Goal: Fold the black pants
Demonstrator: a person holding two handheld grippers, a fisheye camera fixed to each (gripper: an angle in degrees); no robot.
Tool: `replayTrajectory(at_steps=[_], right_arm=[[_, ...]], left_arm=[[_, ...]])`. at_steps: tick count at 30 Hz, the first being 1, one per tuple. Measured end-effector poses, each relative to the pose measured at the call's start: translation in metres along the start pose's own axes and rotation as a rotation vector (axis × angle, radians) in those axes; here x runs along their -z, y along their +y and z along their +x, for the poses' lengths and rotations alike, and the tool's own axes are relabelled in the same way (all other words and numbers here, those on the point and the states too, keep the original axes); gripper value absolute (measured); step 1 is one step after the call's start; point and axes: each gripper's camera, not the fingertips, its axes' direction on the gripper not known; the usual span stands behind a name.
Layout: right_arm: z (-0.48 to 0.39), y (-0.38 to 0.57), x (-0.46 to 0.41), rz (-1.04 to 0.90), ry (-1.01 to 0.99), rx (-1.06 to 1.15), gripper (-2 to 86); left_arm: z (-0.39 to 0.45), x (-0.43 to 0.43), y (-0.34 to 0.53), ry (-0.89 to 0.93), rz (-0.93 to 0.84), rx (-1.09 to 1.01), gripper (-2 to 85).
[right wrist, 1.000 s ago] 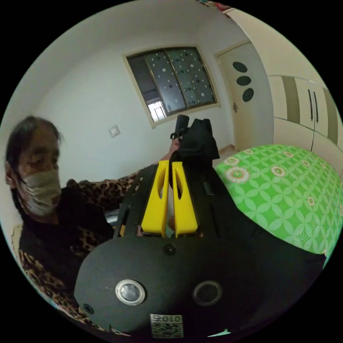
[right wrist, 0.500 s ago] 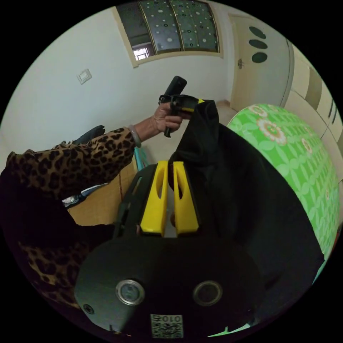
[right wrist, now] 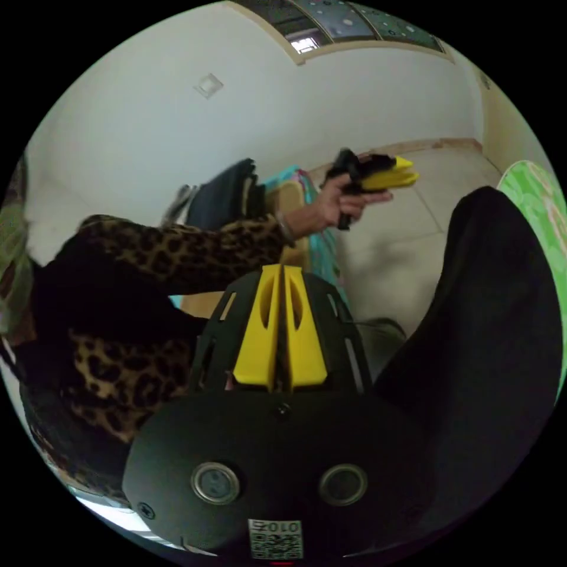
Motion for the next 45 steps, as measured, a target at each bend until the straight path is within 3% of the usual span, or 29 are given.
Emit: replayTrajectory(at_steps=[3, 7, 15, 21, 25, 33, 35, 37, 41, 45], right_arm=[[-0.004, 0.040, 0.032, 0.105, -0.091, 0.030, 2.9], [0.009, 0.097, 0.071, 0.215, -0.108, -0.098, 2.6], [0.024, 0.166, 0.131, 0.492, -0.269, -0.239, 2.5], [0.020, 0.165, 0.156, 0.526, -0.326, -0.250, 2.5], [0.011, 0.157, 0.166, 0.506, -0.324, -0.274, 2.6], [-0.018, 0.137, 0.181, 0.522, -0.330, -0.281, 2.9], [-0.028, 0.134, 0.184, 0.543, -0.339, -0.283, 2.9], [-0.041, 0.128, 0.186, 0.563, -0.355, -0.281, 2.9], [-0.068, 0.099, 0.178, 0.492, -0.293, -0.297, 2.9], [-0.111, 0.041, 0.159, 0.353, -0.082, -0.330, 3.1]], left_arm=[[-0.031, -0.002, 0.053, 0.022, 0.082, 0.104, 12.3], [-0.078, -0.032, 0.104, 0.102, 0.113, 0.223, 18.4], [-0.115, -0.088, 0.116, 0.336, 0.087, 0.143, 24.8], [-0.146, -0.104, 0.135, 0.428, 0.151, 0.188, 26.0], [-0.154, -0.103, 0.151, 0.622, 0.270, 0.151, 25.9], [-0.100, -0.141, 0.151, 0.704, 0.040, 0.017, 20.6], [-0.070, -0.128, 0.149, 0.596, -0.016, -0.047, 11.5], [-0.050, -0.108, 0.153, 0.435, -0.019, -0.054, 9.0], [0.000, -0.063, 0.160, 0.230, 0.008, -0.061, 7.1], [0.050, -0.050, 0.156, 0.029, -0.068, -0.099, 6.7]])
